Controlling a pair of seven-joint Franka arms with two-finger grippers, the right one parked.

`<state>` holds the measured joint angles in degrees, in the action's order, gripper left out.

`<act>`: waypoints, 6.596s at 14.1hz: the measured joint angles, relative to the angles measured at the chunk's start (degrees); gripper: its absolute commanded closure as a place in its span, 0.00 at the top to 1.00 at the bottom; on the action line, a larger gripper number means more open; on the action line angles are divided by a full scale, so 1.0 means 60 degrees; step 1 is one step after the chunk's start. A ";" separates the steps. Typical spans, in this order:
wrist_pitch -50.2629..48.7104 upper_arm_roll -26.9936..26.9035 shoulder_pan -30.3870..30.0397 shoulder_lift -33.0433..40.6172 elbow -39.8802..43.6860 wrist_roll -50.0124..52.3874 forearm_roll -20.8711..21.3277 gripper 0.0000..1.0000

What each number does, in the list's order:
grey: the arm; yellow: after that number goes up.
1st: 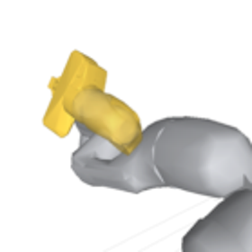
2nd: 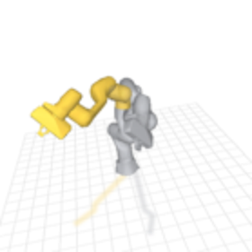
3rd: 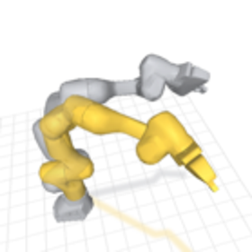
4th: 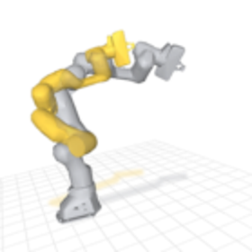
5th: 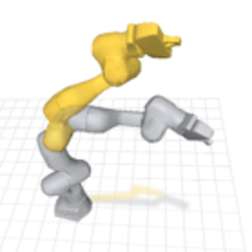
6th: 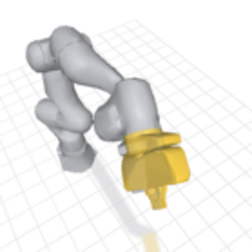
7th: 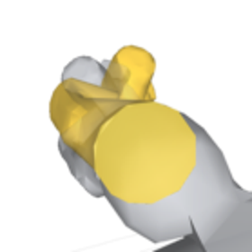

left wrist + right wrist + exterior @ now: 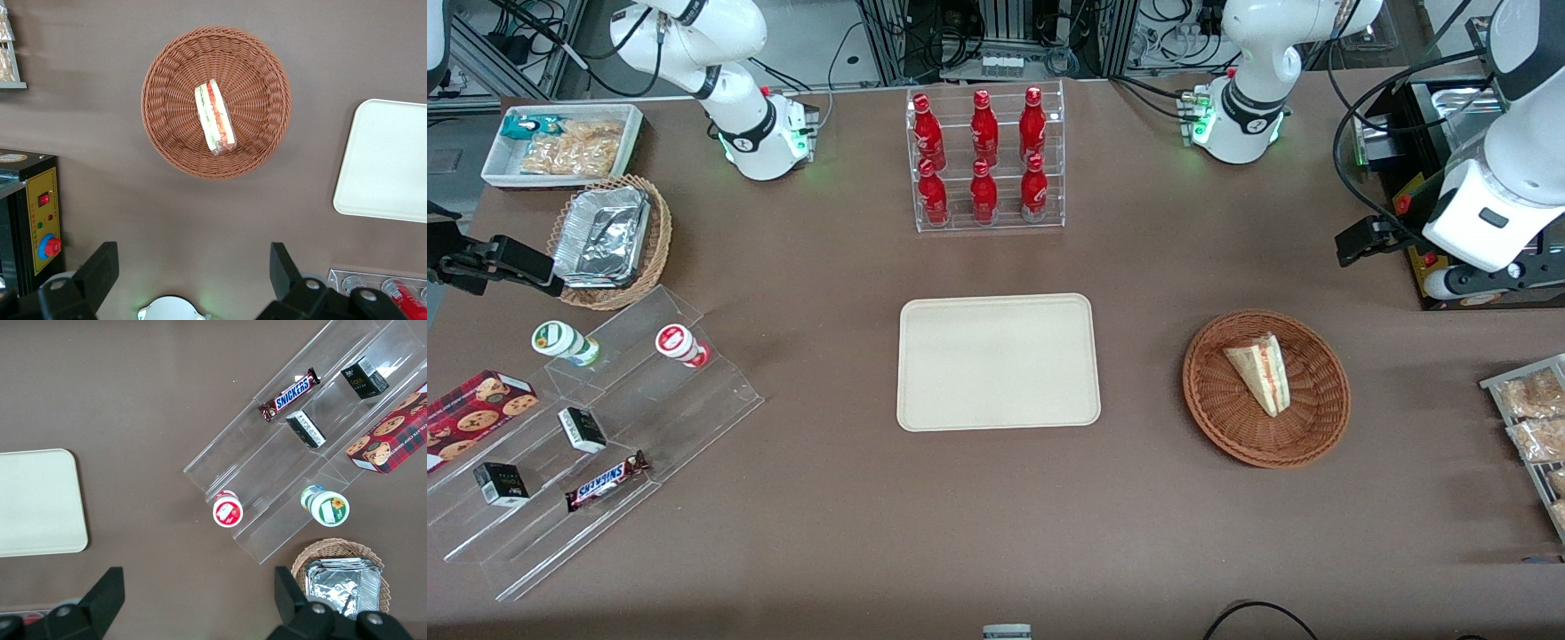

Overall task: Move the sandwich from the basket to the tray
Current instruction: 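Move the left gripper over the wrapped sandwich in the wicker basket, then lower the left gripper and close it on the sandwich's upright edge, then lift the sandwich and carry it with the left gripper over the tray, then lower the sandwich onto the cream tray and open the left gripper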

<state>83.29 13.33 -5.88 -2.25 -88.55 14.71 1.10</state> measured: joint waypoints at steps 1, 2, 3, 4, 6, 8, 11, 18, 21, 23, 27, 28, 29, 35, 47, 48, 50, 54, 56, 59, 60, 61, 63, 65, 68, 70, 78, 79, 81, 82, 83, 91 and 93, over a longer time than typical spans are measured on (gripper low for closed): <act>0.0000 0.0000 0.0000 0.0000 0.0000 0.0000 0.0000 1.00; 0.0000 0.0000 0.0000 0.0000 0.0000 0.0000 -0.0001 1.00; 0.0000 0.0000 0.0000 0.0000 0.0000 0.0000 -0.0003 1.00; 0.0000 0.0000 0.0000 -0.0001 0.0000 0.0000 -0.0004 1.00; 0.0000 0.0000 0.0000 -0.0018 -0.0017 0.0000 -0.0004 1.00; 0.0007 -0.0015 0.0000 -0.0116 -0.0149 0.0000 -0.0003 1.00; 0.0688 -0.0077 -0.0002 -0.0524 -0.0776 0.0023 0.0000 1.00; 0.4400 -0.0340 -0.0008 -0.1176 -0.3716 0.0777 0.0002 1.00; 0.5862 -0.0334 -0.0001 -0.1437 -0.4630 0.2071 0.0002 1.00; 0.6568 -0.0313 0.0014 -0.1698 -0.4967 0.2737 0.0002 1.00; 0.7479 -0.0307 0.0022 -0.2352 -0.5131 0.3642 0.0002 1.00; 0.7612 -0.0301 0.0042 -0.2483 -0.5131 0.3778 0.0002 1.00; 0.7693 -0.0287 0.0086 -0.2587 -0.5131 0.3850 0.0002 1.00; 0.8023 -0.0272 0.0202 -0.3051 -0.5138 0.3980 0.0002 0.47; 0.8044 -0.0272 0.0198 -0.3039 -0.4546 0.3918 0.0054 0.07; 0.7755 -0.0266 0.0199 -0.3022 -0.4310 0.3759 0.0059 0.07; 0.6799 -0.0244 0.0200 -0.2974 -0.3767 0.3398 0.0059 0.08; 0.5940 0.0188 0.0424 -0.2763 -0.3204 0.3225 0.0060 0.08; 0.5847 0.0466 0.0943 -0.2728 -0.3133 0.3235 0.0057 0.09; 0.5843 0.0610 0.2104 -0.2754 -0.2946 0.3434 -0.0003 0.07; 0.5843 0.0628 0.2486 -0.2800 -0.2866 0.3623 -0.0068 0.07; 0.5843 0.0640 0.2872 -0.2888 -0.2756 0.3867 -0.0132 0.07; 0.5844 0.0654 0.3642 -0.3264 -0.2330 0.4369 -0.0165 0.08; 0.5851 0.0658 0.4368 -0.3867 -0.1782 0.4782 -0.0176 0.09; 0.5865 0.0645 0.5417 -0.4973 -0.0685 0.5839 -0.0170 0.09; 0.5865 0.0628 0.5923 -0.5556 -0.0110 0.6250 -0.0163 0.10; 0.5928 0.0600 0.6229 -0.6573 0.0716 0.6350 -0.0161 0.13; 0.6094 0.0600 0.6245 -0.6709 0.0803 0.6359 -0.0161 0.14; 0.6395 0.0600 0.6275 -0.6918 0.0906 0.6392 -0.0161 0.36; 0.6442 0.0599 0.6286 -0.6972 0.0935 0.6395 -0.0161 0.53; 0.6446 0.0599 0.6289 -0.6993 0.0950 0.6395 -0.0161 0.67; 0.6619 0.0522 0.6290 -0.6992 0.1125 0.6417 0.0049 1.00; 0.6649 0.0478 0.6289 -0.6984 0.1297 0.6421 0.0055 1.00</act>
<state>123.18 16.20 31.85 -44.16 -80.76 53.23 1.44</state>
